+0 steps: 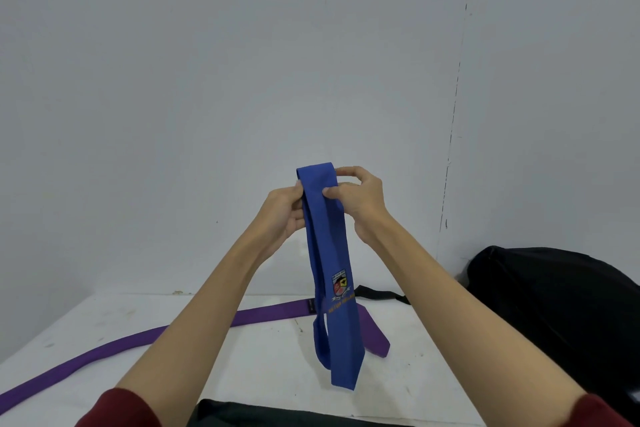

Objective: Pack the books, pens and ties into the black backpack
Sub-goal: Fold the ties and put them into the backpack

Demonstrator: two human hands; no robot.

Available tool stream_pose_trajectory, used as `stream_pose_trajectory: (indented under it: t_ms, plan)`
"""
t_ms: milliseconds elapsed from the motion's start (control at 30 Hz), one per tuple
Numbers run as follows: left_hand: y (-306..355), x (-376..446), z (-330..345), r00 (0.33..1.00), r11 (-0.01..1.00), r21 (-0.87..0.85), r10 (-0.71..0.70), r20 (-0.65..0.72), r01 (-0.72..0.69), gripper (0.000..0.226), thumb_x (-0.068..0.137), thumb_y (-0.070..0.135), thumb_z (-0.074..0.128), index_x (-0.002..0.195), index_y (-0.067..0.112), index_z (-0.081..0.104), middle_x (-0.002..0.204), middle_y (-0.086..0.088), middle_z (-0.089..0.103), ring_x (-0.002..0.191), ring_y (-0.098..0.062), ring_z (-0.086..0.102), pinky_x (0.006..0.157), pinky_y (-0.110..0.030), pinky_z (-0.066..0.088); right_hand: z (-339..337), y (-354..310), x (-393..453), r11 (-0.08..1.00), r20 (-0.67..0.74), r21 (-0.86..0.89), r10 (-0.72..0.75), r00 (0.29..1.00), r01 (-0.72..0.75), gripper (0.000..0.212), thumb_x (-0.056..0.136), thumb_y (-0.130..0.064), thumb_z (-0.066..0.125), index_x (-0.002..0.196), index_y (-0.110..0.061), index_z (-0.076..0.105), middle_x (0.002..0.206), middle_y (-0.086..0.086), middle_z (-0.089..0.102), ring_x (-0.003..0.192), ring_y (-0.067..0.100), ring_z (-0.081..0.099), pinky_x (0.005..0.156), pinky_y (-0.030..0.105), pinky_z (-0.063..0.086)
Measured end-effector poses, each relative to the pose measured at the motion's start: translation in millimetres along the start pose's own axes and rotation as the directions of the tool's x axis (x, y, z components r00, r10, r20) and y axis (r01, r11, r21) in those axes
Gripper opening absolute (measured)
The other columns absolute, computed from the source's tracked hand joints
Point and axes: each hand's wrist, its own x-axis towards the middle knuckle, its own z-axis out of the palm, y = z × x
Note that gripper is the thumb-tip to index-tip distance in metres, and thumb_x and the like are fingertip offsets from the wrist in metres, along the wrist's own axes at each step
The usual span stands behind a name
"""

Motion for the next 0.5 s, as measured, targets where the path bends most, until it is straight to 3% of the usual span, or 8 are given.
stream_pose_trajectory:
  t_ms: [67,133,233,333,433,500]
  plan:
    - [0.8,-0.3,3.0,1.0,1.0,-0.019,-0.003,-0.016,0.003,0.043,0.103,0.033,0.028,0.12,0.005,0.055,0.108,-0.013,0.066,0.098,-0.025,0.065,0.084,-0.034,0.054,0.2,0.3,0.6,1.0,0.003,0.024,0.001,1.0,-0.001,0.042,0.078,0.003,0.067,0.114,-0.016,0.058,0.103,0.007,0.07,0.095,0.022,0.064,0.077,0.03,0.053]
    - [1.6,-1.6,5.9,1.0,0.999,0.036,0.021,-0.005,-0.021,0.044,0.1,0.04,0.031,0.113,0.009,0.059,0.104,-0.008,0.069,0.099,-0.024,0.066,0.086,-0.033,0.054,0.1,0.2,0.9,0.999,-0.022,0.05,-0.004,1.0,0.006,0.045,0.077,0.004,0.068,0.117,-0.016,0.057,0.102,0.007,0.07,0.09,0.019,0.064,0.069,0.025,0.051]
    - [-0.5,-3.6,10.2,0.991,0.951,0.284,0.13,-0.023,-0.118,0.024,0.099,0.018,0.046,0.112,0.004,0.06,0.105,-0.011,0.068,0.101,-0.028,0.065,0.088,-0.036,0.054,1.4,-1.7,0.1,0.996,-0.07,0.085,-0.017,0.997,0.023,0.043,0.076,0.004,0.068,0.113,-0.017,0.059,0.093,0.004,0.069,0.081,0.016,0.061,0.062,0.023,0.048]
    - [-1.0,-1.6,13.9,0.977,0.928,0.347,0.183,-0.105,-0.136,0.02,0.098,0.008,0.045,0.114,0.004,0.058,0.104,-0.01,0.066,0.097,-0.027,0.065,0.083,-0.037,0.054,3.0,-2.8,0.1,0.996,-0.061,0.082,-0.036,0.997,0.041,0.042,0.075,0.0,0.072,0.112,-0.016,0.059,0.091,0.002,0.069,0.083,0.016,0.062,0.061,0.021,0.047]
    - [8.6,0.5,12.0,0.967,0.932,0.312,0.227,-0.113,-0.183,0.017,0.097,0.005,0.045,0.107,0.008,0.059,0.096,-0.006,0.068,0.089,-0.023,0.066,0.08,-0.036,0.054,-2.7,-0.2,-0.1,0.997,0.054,0.076,-0.019,0.998,0.015,0.046,0.079,-0.012,0.075,0.12,-0.012,0.053,0.106,0.005,0.066,0.096,0.02,0.064,0.068,0.023,0.048]
    - [16.5,4.8,7.8,0.971,0.948,0.261,0.216,-0.106,-0.182,0.018,0.097,0.004,0.046,0.108,0.004,0.059,0.101,-0.011,0.068,0.093,-0.026,0.066,0.084,-0.038,0.054,-6.8,6.1,-2.2,1.0,0.22,-0.012,0.015,0.975,-0.013,0.033,0.086,-0.018,0.068,0.116,-0.006,0.059,0.111,0.009,0.067,0.1,0.023,0.064,0.076,0.026,0.052]
